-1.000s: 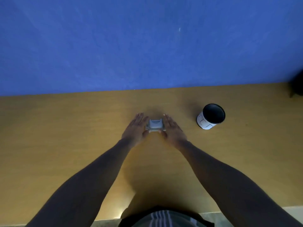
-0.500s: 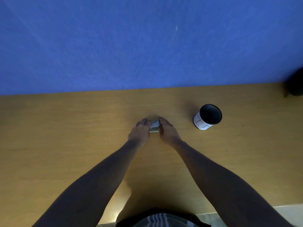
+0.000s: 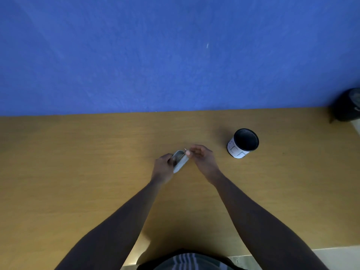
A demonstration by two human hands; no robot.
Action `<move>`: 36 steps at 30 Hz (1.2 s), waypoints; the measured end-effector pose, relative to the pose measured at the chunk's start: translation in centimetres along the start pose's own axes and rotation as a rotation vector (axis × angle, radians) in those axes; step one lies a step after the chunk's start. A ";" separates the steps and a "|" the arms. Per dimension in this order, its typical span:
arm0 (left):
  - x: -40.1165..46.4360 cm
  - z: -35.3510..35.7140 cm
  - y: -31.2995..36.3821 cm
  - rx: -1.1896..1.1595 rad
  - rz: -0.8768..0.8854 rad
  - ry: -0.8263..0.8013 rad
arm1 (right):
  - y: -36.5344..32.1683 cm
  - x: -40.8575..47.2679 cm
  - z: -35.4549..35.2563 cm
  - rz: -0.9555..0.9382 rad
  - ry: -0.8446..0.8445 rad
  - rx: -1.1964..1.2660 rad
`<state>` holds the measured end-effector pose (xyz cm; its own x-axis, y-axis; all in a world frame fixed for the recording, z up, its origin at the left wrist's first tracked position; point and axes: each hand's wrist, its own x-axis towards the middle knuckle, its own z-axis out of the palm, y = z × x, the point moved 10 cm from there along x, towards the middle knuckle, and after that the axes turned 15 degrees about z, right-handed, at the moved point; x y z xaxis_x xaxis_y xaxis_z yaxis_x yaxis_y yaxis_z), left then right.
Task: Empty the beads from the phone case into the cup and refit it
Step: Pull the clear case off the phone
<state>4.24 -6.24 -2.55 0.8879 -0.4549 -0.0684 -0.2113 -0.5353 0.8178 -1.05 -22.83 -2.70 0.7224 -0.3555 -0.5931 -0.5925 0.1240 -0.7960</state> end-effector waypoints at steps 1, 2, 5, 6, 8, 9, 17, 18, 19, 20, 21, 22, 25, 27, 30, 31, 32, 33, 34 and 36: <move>-0.5 0.1 -0.2 -0.076 -0.040 0.018 | 0.0 -0.4 0.0 -0.008 -0.006 0.007; -0.8 0.3 -0.3 -0.162 -0.080 0.033 | 0.1 -0.7 0.1 -0.017 -0.011 0.009; -2.2 1.9 -0.5 -0.558 -0.233 0.040 | 0.3 -1.6 0.3 -0.045 -0.019 -0.003; -2.7 2.4 -0.2 -0.674 -0.274 0.030 | 0.3 -1.9 0.4 -0.047 -0.022 0.003; -3.5 2.9 0.4 -0.785 -0.306 -0.002 | 0.2 -2.5 0.6 -0.036 -0.033 0.027; -3.8 3.1 0.6 -0.819 -0.318 -0.020 | 0.2 -2.8 0.6 -0.028 -0.041 0.036; -5.6 3.7 0.8 -0.957 -0.384 0.001 | 0.6 -4.3 1.0 0.019 -0.112 0.036; -5.8 3.7 0.8 -0.960 -0.390 0.011 | 0.7 -4.5 1.0 0.023 -0.111 0.033; -5.9 3.7 0.9 -0.959 -0.390 0.018 | 0.7 -4.6 1.0 0.033 -0.108 0.030; -6.0 3.7 0.9 -0.946 -0.383 0.023 | 0.9 -4.9 0.9 0.038 -0.103 0.028; -6.1 3.6 0.9 -0.933 -0.372 0.029 | 1.0 -5.0 0.8 0.046 -0.098 0.025; -6.1 3.5 1.0 -0.918 -0.360 0.033 | 1.0 -5.2 0.8 0.053 -0.096 0.022; -6.3 3.4 1.3 -0.901 -0.341 0.033 | 1.2 -5.6 0.7 0.078 -0.093 0.009; -6.5 3.6 1.7 -0.925 -0.333 0.023 | 1.0 -5.8 0.6 0.085 -0.057 -0.035; -6.8 4.0 1.9 -0.973 -0.353 0.010 | 0.0 -6.1 -0.1 0.049 0.039 -0.116; -7.0 4.2 2.0 -0.997 -0.362 0.008 | -0.3 -6.1 -0.4 0.043 0.069 -0.132; -7.1 4.4 2.1 -1.024 -0.371 0.002 | -0.5 -6.1 -0.6 0.045 0.087 -0.142; -7.2 4.6 2.1 -1.052 -0.381 -0.005 | -0.7 -6.0 -0.6 0.052 0.095 -0.149; -7.3 4.8 2.1 -1.084 -0.395 -0.009 | -0.8 -5.9 -0.7 0.058 0.095 -0.155; -7.6 5.3 2.2 -1.167 -0.436 -0.007 | -1.0 -5.8 -0.8 0.055 0.105 -0.177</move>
<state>-5.12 -7.73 -3.26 0.7896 -0.4042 -0.4616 0.5925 0.3070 0.7448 -4.95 -21.58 1.61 0.6516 -0.4480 -0.6121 -0.6902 -0.0155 -0.7234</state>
